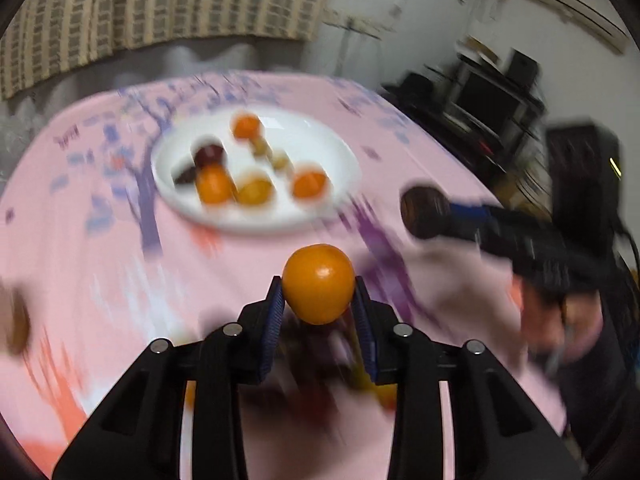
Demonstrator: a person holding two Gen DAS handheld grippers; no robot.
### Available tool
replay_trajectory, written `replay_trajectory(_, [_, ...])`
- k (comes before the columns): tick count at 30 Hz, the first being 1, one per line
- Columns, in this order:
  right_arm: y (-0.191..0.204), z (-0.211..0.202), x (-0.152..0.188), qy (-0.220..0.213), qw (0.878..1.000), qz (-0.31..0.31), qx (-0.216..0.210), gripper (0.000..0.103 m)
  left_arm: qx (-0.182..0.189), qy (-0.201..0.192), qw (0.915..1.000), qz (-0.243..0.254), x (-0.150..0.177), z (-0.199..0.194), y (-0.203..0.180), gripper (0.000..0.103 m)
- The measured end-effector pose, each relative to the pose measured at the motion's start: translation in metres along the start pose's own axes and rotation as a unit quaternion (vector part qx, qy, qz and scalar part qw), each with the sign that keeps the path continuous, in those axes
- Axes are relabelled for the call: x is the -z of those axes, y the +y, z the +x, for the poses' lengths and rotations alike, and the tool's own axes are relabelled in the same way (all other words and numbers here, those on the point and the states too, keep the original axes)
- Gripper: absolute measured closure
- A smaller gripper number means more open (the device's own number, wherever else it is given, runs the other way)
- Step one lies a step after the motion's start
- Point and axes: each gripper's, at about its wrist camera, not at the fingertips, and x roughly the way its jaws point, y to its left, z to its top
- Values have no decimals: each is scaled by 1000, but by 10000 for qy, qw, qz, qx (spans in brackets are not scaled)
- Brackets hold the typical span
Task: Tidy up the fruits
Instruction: 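Grasp a dark plum with the right tool while the left tool grasps an orange tomato, both onto plate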
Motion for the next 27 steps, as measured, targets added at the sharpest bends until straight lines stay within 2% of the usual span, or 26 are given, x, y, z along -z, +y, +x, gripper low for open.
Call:
replay_trajectory(2, [-1,18,-16,-164,9997,37,178,63,-260,-91,9996,-83,-39,25,11,70])
replay_trajectory(4, [-5,48,-34,-132,9995,88,273,60,-619,-134,9980,-61,-66,49,19,67])
replay_trajectory(5, [-7,55,-38,-157,9992,140,346,56,-907,-79,9958,-130,-76,62,24,47])
replay_trajectory(6, [-9,64,-41,-200,9974,187,662,51,-1225,17,9920,-299,-81,68,30,39])
replay_trajectory(7, [-10,66,-41,-197,9964,218,801,47,-1321,56,9903,-431,-81,67,35,30])
replay_trajectory(9, [-7,64,-33,-78,9971,268,703,47,-1115,-81,9924,-519,-69,49,39,23])
replay_trajectory(11, [2,54,-21,64,9986,101,506,46,-1268,-202,9912,-324,-49,25,37,8])
replay_trajectory(13, [13,41,-7,177,9985,-168,486,43,-1488,-325,9881,-190,-25,3,35,8])
replay_trajectory(15, [20,27,8,324,9983,-304,364,43,-1530,-371,9875,-91,3,-18,32,8])
replay_trajectory(17, [25,15,25,538,9977,-332,225,43,-1454,-495,9881,-123,29,-35,27,5])
replay_trajectory(19, [28,7,40,759,9964,-283,265,43,-1358,-557,9891,-134,52,-45,26,5])
replay_trajectory(21, [30,2,56,971,9947,-173,287,43,-1298,-472,9902,-199,74,-45,24,5])
replay_trajectory(23, [29,-2,73,1198,9927,22,105,43,-1236,-222,9920,-158,83,-43,22,5])
replay_trajectory(24, [30,-3,78,1328,9911,102,25,43,-1196,-231,9925,-99,85,-45,21,5])
replay_trajectory(27, [34,-6,89,1441,9895,94,-18,44,-1439,-387,9888,101,88,-50,15,5])
